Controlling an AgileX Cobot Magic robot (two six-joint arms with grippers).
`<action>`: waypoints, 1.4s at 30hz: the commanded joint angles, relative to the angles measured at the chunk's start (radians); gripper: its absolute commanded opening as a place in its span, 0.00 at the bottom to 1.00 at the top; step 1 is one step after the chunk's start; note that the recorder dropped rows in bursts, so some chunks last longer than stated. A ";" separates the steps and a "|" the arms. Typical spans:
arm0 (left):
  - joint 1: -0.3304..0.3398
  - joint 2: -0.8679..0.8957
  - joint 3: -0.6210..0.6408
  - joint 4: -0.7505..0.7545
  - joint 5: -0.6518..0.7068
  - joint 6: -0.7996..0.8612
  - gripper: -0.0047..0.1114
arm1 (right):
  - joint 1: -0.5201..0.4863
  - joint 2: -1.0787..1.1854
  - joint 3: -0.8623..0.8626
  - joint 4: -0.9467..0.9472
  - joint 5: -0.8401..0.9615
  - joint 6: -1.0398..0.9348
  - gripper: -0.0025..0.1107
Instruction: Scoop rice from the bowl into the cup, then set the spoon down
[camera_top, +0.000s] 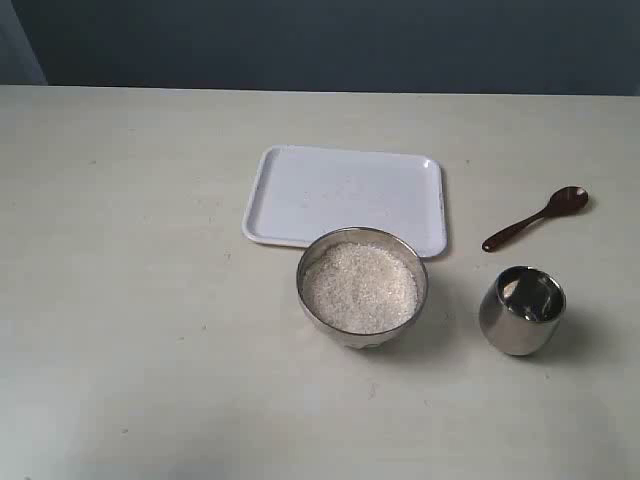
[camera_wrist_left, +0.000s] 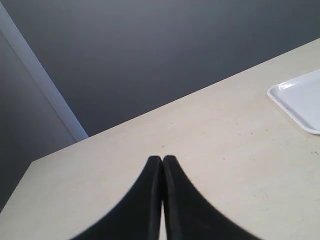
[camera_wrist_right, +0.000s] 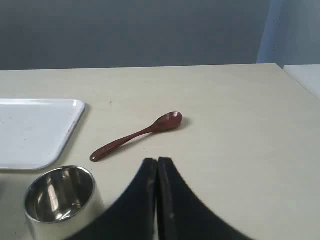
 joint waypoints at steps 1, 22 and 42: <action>-0.001 -0.005 -0.005 -0.001 -0.006 -0.005 0.04 | -0.002 -0.005 0.004 0.000 -0.014 -0.002 0.03; -0.001 -0.005 -0.005 -0.001 -0.006 -0.005 0.04 | -0.002 -0.005 0.004 0.825 -0.348 0.012 0.03; -0.001 -0.005 -0.005 -0.001 -0.006 -0.005 0.04 | -0.002 0.504 -0.591 0.286 0.043 0.034 0.02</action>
